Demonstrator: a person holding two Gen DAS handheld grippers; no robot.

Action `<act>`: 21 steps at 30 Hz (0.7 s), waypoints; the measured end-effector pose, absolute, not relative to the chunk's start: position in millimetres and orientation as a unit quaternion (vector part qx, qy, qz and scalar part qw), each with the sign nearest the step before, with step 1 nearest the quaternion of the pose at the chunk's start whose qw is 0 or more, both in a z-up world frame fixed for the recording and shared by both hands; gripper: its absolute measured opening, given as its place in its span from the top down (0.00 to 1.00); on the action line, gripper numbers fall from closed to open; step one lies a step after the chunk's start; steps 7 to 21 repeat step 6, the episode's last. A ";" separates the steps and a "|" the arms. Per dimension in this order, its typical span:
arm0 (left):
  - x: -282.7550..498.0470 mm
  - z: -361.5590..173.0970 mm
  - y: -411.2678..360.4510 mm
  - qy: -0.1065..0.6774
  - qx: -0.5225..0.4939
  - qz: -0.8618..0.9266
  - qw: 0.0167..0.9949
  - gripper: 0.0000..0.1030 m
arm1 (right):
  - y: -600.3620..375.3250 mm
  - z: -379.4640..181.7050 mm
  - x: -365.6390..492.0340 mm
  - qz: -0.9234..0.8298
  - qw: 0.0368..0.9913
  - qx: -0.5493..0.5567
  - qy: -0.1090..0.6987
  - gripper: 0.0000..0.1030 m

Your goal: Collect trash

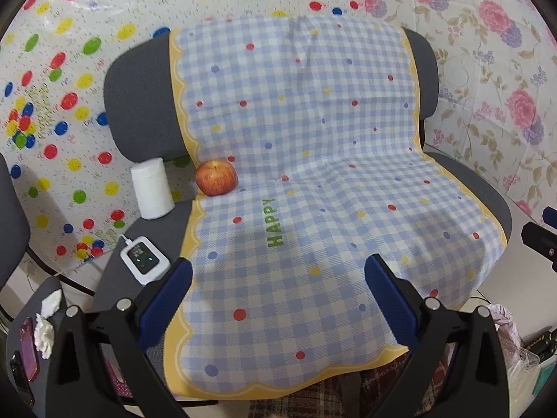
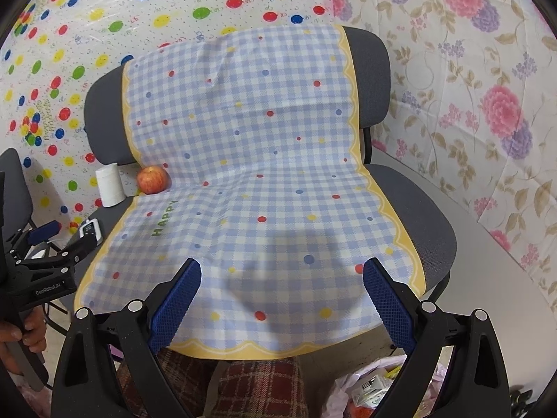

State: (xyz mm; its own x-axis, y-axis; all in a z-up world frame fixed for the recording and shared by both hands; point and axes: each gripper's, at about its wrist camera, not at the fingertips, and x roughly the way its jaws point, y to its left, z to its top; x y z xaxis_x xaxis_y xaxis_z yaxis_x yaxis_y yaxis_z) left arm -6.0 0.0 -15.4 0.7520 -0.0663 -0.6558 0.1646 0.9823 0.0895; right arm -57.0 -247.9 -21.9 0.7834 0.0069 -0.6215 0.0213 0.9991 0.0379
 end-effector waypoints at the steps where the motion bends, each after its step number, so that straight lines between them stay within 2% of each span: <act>1: 2.3 -20.0 0.3 0.356 0.070 -0.060 0.930 0.06 | -251.8 -25.4 -49.6 -0.008 0.943 0.018 0.332 0.09; 6: 59.0 -53.7 7.1 0.394 0.060 -0.056 0.915 0.06 | -296.8 -55.0 15.2 -0.043 0.935 0.007 0.353 0.09; 21: 59.0 -53.7 7.1 0.394 0.060 -0.056 0.915 0.06 | -296.8 -55.0 15.2 -0.043 0.935 0.007 0.353 0.09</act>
